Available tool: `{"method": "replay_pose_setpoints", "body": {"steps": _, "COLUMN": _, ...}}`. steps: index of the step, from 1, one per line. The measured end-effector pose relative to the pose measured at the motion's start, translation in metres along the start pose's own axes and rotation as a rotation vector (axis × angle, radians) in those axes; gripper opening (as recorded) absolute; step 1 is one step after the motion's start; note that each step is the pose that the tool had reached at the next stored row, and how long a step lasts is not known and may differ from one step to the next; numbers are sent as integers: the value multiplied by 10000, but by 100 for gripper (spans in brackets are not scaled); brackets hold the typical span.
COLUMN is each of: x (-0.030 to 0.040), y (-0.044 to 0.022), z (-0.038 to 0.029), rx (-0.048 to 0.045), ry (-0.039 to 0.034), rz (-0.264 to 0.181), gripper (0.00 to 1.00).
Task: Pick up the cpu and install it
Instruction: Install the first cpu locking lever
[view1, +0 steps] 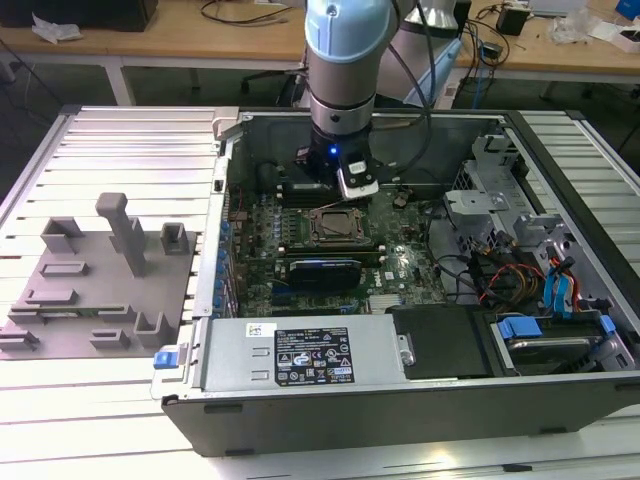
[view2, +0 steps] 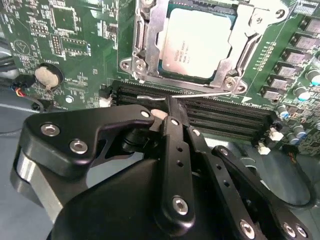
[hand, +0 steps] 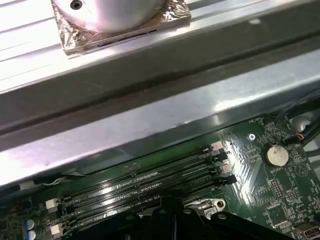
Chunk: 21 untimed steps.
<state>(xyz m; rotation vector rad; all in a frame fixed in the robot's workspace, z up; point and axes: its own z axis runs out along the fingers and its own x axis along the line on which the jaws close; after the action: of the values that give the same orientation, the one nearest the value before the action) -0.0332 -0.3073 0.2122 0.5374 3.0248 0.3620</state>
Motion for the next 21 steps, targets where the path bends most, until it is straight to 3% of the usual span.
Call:
{"method": "replay_pose_setpoints", "body": {"steps": 1, "x": -3, "y": -9, "z": 20, "rx": -2, "ry": -40, "rz": 164, "gripper": 11}}
{"method": "replay_pose_setpoints", "body": {"steps": 12, "x": -6, "y": -43, "z": 131, "rx": 34, "ry": -145, "rz": 544, "gripper": 11}}
{"method": "replay_pose_setpoints", "body": {"steps": 18, "x": -11, "y": -50, "z": 134, "rx": 46, "ry": -163, "rz": 590, "gripper": 11}}
{"method": "replay_pose_setpoints", "body": {"steps": 21, "x": -12, "y": -31, "z": 59, "rx": 44, "ry": -163, "rz": 590, "gripper": 11}}
